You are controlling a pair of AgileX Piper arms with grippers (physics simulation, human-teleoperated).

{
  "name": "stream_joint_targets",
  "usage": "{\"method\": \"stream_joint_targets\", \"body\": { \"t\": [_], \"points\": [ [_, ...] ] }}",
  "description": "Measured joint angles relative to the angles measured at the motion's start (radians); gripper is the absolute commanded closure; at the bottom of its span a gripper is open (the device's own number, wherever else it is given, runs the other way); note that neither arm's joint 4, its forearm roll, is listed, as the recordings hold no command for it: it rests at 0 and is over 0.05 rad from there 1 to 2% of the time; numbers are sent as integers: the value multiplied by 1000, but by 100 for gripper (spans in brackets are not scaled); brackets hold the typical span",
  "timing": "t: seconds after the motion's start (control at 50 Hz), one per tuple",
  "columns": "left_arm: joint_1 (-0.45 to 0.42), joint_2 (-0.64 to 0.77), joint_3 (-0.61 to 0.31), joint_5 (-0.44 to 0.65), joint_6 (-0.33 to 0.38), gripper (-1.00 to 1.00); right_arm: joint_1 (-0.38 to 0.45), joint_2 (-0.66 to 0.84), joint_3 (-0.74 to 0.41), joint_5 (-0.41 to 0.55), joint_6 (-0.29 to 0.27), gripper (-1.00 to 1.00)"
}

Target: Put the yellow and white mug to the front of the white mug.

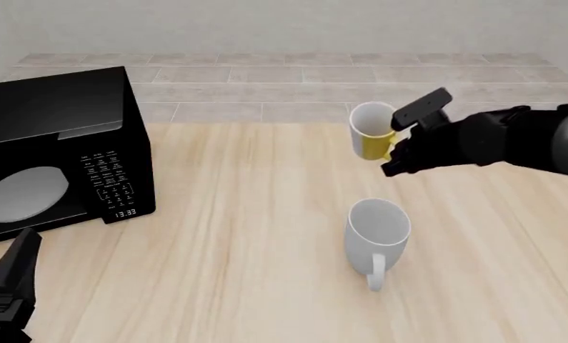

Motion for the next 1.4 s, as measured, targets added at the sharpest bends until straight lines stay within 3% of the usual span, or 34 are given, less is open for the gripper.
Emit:
{"method": "stream_joint_targets", "body": {
  "t": [1.4],
  "points": [
    [0,0,0,0,0,-100,-18,168,-20,-79,37,100]
  ]
}}
